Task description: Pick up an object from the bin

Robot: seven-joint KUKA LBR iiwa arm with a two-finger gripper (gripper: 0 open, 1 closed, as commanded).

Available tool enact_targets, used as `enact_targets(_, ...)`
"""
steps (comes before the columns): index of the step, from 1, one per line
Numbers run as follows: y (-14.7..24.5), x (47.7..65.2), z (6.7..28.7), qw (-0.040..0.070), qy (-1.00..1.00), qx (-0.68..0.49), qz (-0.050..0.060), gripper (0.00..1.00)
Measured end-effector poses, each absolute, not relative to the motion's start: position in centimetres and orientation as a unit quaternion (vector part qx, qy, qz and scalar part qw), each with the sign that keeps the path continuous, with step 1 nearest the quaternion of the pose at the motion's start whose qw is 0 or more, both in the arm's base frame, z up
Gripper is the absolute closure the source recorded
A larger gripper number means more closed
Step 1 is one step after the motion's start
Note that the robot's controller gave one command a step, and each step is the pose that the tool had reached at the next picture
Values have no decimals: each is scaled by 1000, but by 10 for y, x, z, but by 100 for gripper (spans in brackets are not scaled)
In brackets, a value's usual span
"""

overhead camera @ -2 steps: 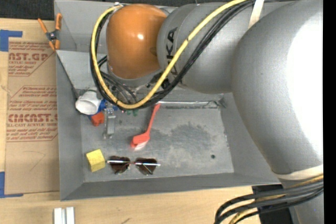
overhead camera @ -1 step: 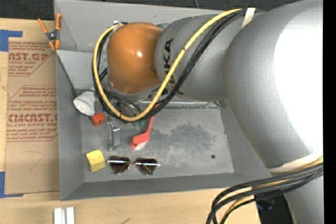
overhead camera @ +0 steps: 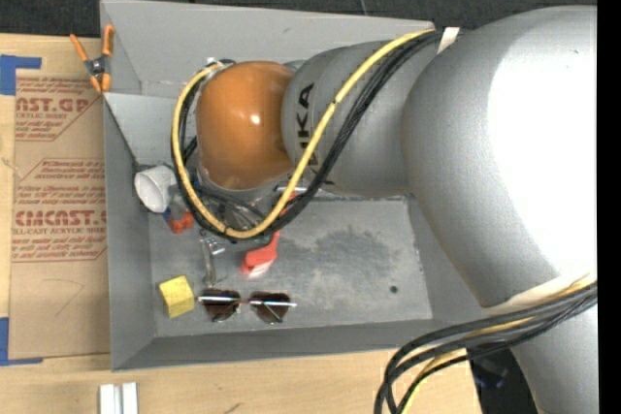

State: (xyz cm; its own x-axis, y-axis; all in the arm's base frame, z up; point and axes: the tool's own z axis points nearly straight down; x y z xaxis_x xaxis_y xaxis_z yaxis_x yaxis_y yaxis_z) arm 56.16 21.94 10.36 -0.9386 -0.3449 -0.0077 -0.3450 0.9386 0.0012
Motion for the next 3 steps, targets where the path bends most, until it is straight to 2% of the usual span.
enact_targets(1, 200, 549, 87, 3, 986, -170, 3, 0)
enact_targets(2, 174, 508, 74, 6, 988, -155, 3, 0)
enact_targets(3, 167, 486, 72, 9, 989, -146, 2, 0)
